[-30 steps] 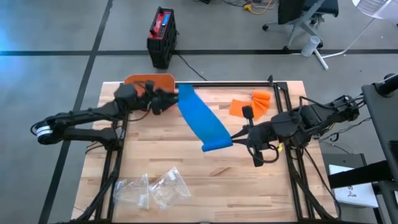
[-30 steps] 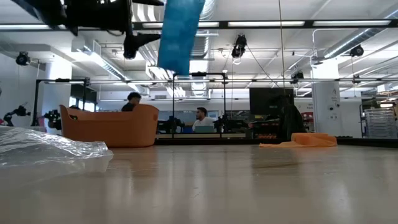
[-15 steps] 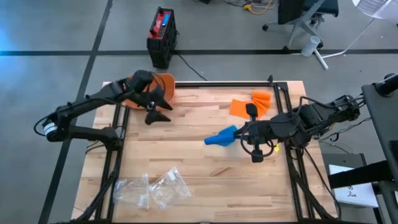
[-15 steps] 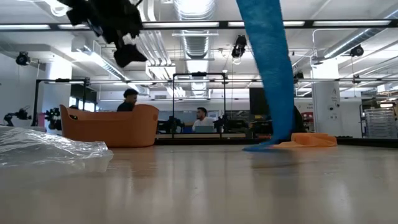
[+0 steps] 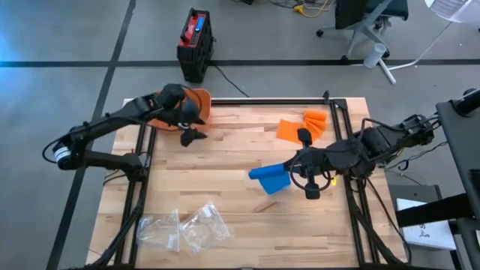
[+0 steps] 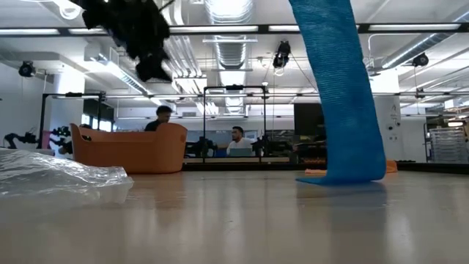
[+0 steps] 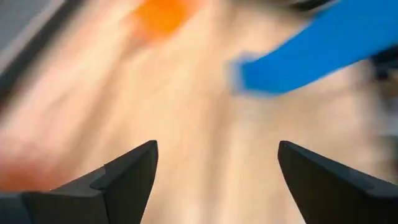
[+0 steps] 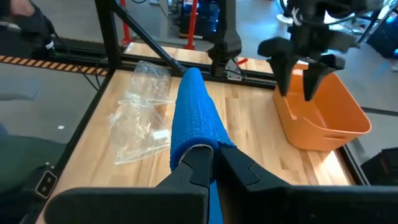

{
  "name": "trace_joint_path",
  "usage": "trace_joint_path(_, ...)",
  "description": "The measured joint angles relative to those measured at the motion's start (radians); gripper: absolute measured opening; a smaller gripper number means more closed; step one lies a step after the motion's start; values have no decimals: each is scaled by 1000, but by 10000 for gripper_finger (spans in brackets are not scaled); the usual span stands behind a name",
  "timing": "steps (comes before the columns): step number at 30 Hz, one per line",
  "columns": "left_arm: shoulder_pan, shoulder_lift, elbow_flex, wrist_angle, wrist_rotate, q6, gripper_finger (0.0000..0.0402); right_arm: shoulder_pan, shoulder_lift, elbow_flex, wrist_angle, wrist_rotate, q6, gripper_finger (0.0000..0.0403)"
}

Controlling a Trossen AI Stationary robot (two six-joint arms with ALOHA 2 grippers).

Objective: Roll bandage
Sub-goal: Roll the blue bandage

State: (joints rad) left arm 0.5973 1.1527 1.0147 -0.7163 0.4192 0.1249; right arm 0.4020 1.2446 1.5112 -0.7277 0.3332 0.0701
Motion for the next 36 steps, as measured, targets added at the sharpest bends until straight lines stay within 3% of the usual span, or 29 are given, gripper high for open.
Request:
trace_joint_path(3,-2,-1,41,-201,22,46,318,2,0,0,-1,0,-4,3)
trace_joint_path(8,-6,-34,82,-293,377,76,312,0,3,0,0,0,-16,3)
trace_joint_path(9,-7,-37,90,-312,399,91,311,-1,5,0,2,1,-18,3)
trace_joint_path(12,-7,-58,102,-294,308,91,308,-1,12,0,6,5,-30,3)
trace_joint_path(14,-17,-82,84,-155,333,64,307,-1,13,0,33,9,-52,3)
trace_joint_path(16,-49,-103,39,63,417,-6,306,-3,9,0,105,19,-98,3)
trace_joint_path(18,-90,-116,-18,301,424,-89,307,-5,-1,0,181,33,-166,3)
trace_joint_path(21,-153,-125,-116,592,307,-131,308,-6,-27,14,246,40,-252,3)
trace_joint_path(24,-218,-119,-229,873,193,-160,307,-7,-53,24,270,116,-300,3)
trace_joint_path(29,-312,-60,-382,1401,168,-243,309,-15,-82,24,269,173,-314,3)
trace_joint_path(34,-325,11,-420,1609,162,-335,313,-15,-87,23,289,141,-348,3)
trace_joint_path(36,-344,33,-411,1668,162,-368,313,-16,-84,23,287,64,-368,3)
